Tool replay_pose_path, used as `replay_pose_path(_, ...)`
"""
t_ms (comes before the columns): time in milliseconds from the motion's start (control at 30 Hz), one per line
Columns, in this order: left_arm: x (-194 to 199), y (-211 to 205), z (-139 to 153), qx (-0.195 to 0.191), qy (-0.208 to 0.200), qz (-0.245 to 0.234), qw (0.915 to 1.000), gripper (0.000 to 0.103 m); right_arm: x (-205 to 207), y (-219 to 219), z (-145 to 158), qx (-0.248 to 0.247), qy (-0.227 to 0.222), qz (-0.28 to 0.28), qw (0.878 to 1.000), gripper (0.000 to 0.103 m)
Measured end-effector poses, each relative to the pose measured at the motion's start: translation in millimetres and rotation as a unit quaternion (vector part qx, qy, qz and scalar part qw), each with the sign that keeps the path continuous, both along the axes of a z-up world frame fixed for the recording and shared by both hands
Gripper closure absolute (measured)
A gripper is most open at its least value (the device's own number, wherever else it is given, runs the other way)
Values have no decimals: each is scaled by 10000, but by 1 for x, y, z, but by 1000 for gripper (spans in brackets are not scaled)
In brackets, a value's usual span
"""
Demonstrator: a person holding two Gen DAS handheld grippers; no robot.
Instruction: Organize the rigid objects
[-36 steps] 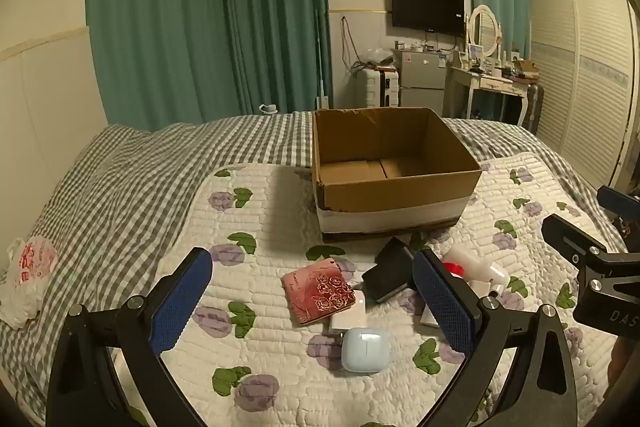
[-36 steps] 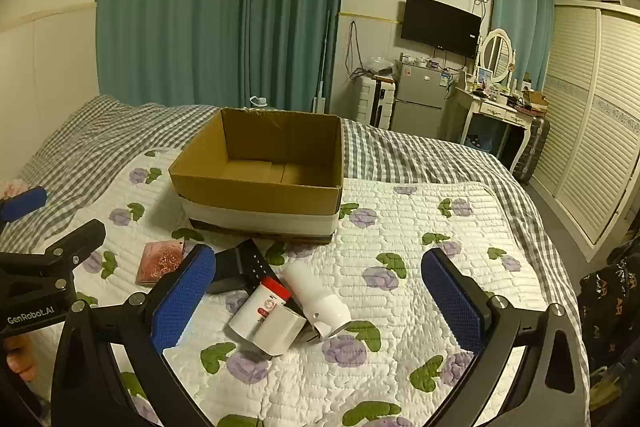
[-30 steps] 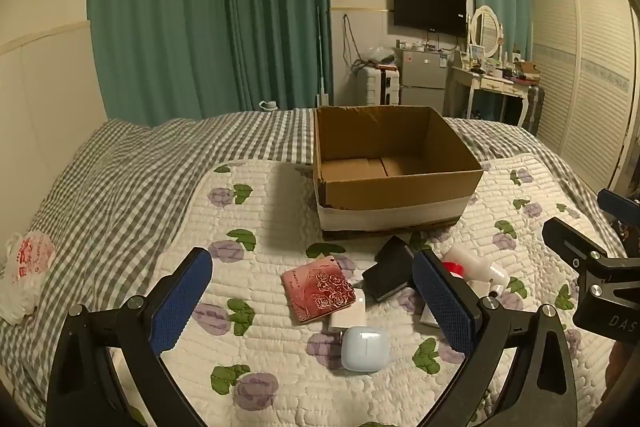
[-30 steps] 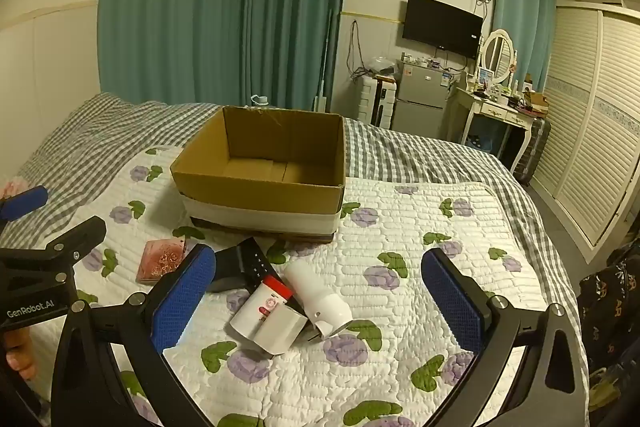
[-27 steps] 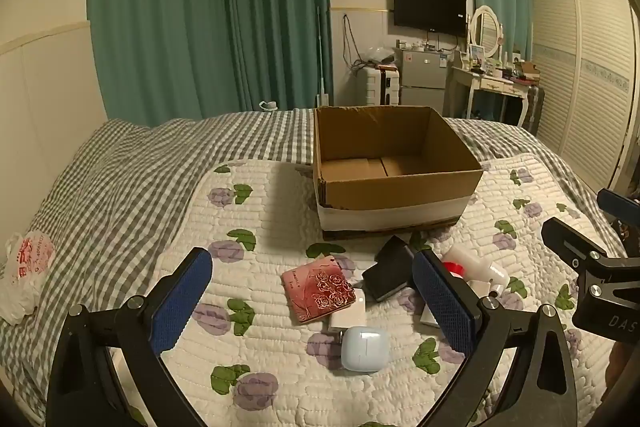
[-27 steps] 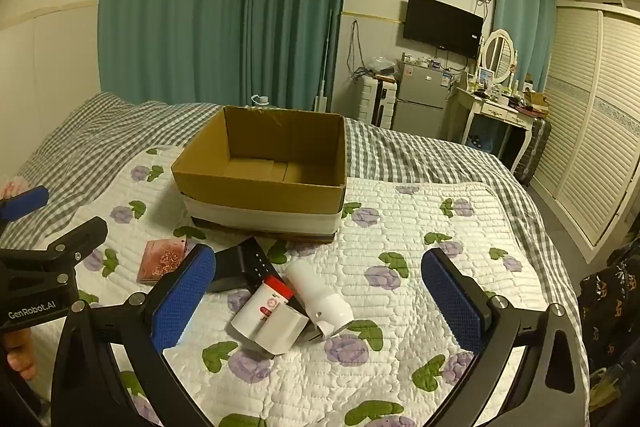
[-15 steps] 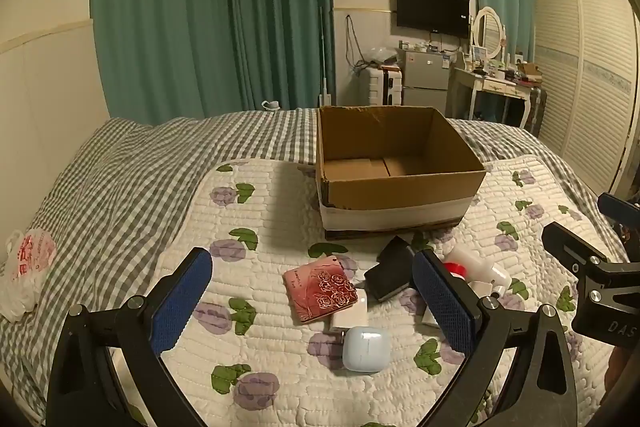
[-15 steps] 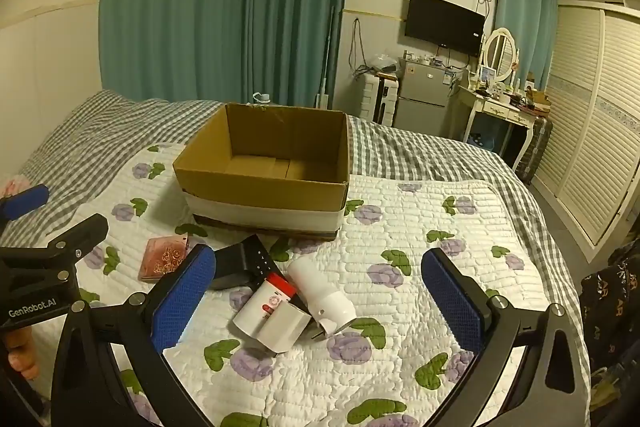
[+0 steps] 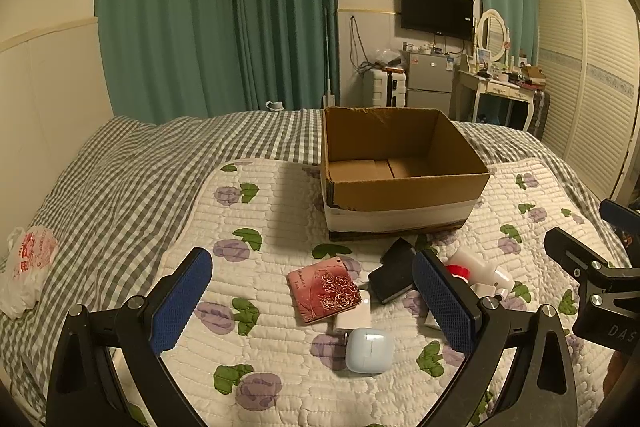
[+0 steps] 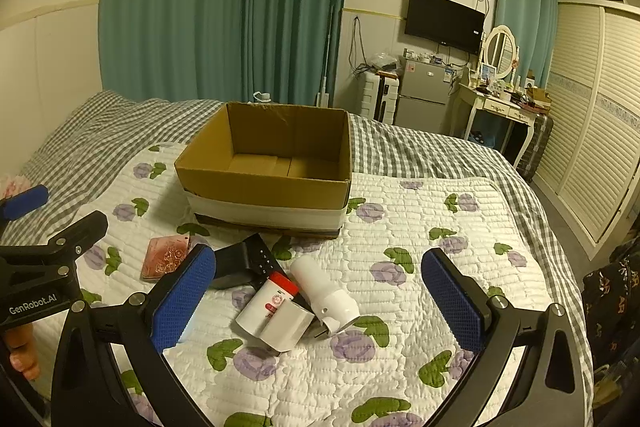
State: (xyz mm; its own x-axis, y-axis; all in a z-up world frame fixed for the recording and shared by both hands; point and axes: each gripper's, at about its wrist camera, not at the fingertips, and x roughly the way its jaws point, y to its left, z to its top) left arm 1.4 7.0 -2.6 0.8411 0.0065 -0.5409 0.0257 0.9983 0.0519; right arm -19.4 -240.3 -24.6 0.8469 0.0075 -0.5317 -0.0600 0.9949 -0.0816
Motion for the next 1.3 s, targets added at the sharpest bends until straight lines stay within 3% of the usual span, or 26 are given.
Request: replay_pose_path(1300,-1,-2,-3,-21,15,10,10000,1,0,0,-5,31,79,-20,10000,0)
